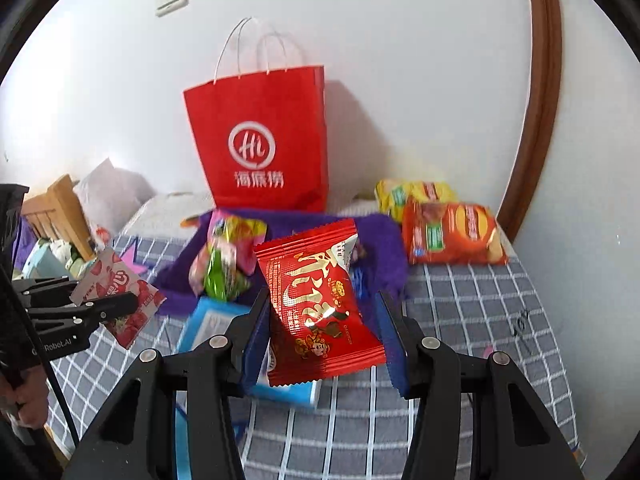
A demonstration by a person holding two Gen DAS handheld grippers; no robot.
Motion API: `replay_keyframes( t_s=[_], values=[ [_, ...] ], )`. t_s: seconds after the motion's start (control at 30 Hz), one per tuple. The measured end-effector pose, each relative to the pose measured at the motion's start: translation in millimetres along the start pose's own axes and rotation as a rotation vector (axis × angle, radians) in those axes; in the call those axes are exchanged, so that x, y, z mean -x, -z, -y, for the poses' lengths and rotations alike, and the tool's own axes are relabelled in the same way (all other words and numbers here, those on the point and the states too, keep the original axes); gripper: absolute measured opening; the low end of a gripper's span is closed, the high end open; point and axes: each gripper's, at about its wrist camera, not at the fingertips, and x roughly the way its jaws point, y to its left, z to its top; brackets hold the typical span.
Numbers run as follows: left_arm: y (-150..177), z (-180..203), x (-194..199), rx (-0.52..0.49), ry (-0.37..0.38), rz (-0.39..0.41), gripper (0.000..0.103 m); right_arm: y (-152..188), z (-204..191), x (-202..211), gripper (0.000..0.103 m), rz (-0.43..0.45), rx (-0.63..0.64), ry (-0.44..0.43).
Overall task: Organize snacks
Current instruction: 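Carry the red packet with the right tool while the left tool carries the strawberry packet over the towel, then open the right tool to drop the red packet while the left tool releases the strawberry packet onto the towel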
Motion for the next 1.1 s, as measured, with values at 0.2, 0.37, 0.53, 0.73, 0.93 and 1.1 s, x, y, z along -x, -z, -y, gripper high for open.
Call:
replay_keyframes(
  t_s=[0.2, 0.37, 0.53, 0.73, 0.93, 1.1],
  values=[
    [-35, -2, -13, -0.003, -0.006, 0.025, 0.027, -39, 1, -17, 0.05, 0.017, -0.015, -0.013],
    [-55, 0, -23, -0.02, -0.031, 0.048, 0.027, -67, 1, -39, 0.05, 0.014, -0.033, -0.031],
    [-75, -5, -43, -0.014, -0.02, 0.04, 0.027, -83, -2, -61, 0.05, 0.003, -0.031, -0.061],
    [-92, -6, -63, 0.007, -0.009, 0.05, 0.027, -87, 3, -91, 0.05, -0.026, -0.044, -0.096],
    [-95, -11, -97, 0.034, -0.033, 0.031, 0.027, -85, 10, -125, 0.05, -0.096, -0.055, -0.126],
    [-92, -19, -120, 0.053, -0.036, -0.03, 0.027, -74, 18, -155, 0.05, -0.179, -0.053, -0.141]
  ],
)
